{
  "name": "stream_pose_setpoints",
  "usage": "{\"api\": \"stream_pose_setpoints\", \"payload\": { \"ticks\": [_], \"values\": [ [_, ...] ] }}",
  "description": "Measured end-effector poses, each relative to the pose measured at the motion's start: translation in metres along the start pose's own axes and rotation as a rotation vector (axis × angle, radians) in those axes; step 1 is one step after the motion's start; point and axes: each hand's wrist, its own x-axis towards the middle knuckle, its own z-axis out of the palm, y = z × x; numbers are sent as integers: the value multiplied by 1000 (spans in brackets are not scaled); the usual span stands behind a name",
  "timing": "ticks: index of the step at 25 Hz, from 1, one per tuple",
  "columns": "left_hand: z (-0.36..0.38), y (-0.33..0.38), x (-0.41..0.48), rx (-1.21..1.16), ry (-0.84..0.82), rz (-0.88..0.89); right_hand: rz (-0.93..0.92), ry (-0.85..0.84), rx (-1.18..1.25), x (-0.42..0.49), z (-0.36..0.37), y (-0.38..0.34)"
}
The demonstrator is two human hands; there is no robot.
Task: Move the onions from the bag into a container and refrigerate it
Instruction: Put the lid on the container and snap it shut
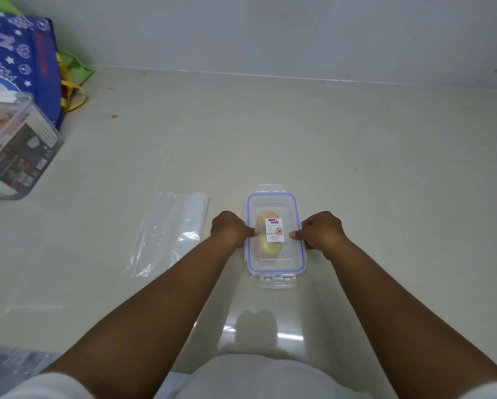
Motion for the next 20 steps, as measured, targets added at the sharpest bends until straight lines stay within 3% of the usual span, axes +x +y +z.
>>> {"api": "stream_pose_setpoints", "payload": {
  "ticks": [6,12,17,20],
  "values": [
    [5,-5,1,-243,-53,-90,68,-55,155,7,3,6],
    [6,-7,-5,-283,-35,-65,40,-81,269,2,4,12],
    [6,-10,-7,-273,-35,-35,11,-39,185,-3,4,11],
    [6,-13,-11,-198,-8,7,-63,64,-94,-10,7,7]
  ]
}}
